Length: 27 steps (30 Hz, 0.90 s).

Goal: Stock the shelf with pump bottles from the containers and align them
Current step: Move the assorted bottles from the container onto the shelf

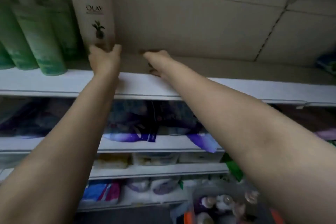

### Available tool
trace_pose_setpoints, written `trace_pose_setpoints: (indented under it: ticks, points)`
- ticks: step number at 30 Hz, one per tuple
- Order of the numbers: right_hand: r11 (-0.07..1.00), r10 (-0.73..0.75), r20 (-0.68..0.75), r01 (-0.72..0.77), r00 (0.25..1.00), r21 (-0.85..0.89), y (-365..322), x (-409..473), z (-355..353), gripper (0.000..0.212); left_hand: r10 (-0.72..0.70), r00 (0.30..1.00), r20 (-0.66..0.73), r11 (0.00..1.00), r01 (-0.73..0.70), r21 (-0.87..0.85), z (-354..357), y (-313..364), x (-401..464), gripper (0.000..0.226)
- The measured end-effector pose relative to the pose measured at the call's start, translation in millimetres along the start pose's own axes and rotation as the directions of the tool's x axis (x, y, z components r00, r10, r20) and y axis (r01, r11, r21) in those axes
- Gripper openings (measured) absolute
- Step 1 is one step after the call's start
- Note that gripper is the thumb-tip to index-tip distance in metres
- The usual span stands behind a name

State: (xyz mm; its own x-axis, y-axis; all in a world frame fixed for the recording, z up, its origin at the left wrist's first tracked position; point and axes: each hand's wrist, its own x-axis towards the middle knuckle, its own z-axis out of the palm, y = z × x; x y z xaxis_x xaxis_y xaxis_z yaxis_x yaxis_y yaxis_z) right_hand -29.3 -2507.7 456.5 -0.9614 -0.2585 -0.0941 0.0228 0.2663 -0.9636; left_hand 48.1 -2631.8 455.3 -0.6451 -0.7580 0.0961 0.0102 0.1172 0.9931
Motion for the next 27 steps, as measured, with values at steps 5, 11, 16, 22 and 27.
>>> trace_pose_setpoints:
  ticks: [5, 11, 16, 22, 27]
  points:
    - [0.998, -0.005, -0.010, 0.006, 1.000, 0.057, 19.1, -69.9, -86.0, 0.051, 0.066, 0.997, 0.030, 0.996, -0.064, -0.055, 44.9, 12.3, -103.5, 0.061]
    - [0.993, -0.054, -0.062, 0.060, 0.997, 0.099, 74.0, -157.3, -196.3, 0.015, 0.057, 0.997, 0.056, 0.997, -0.054, -0.054, 105.7, -23.8, -237.8, 0.055]
    - [0.993, 0.029, -0.077, -0.020, 0.997, 0.115, 155.0, -211.0, -270.3, 0.011, -0.020, 0.985, 0.172, 1.000, 0.022, -0.007, 152.6, -90.4, -350.3, 0.052]
    - [0.950, 0.303, -0.042, -0.298, 0.952, 0.091, 282.1, -267.2, -312.5, 0.003, -0.194, 0.908, 0.371, 0.977, 0.147, 0.151, 168.7, -169.0, -464.6, 0.046]
    - [0.874, 0.483, -0.045, -0.478, 0.874, 0.086, 374.6, -307.2, -318.4, 0.003, -0.361, 0.782, 0.508, 0.928, 0.252, 0.273, 156.9, -229.9, -510.5, 0.043]
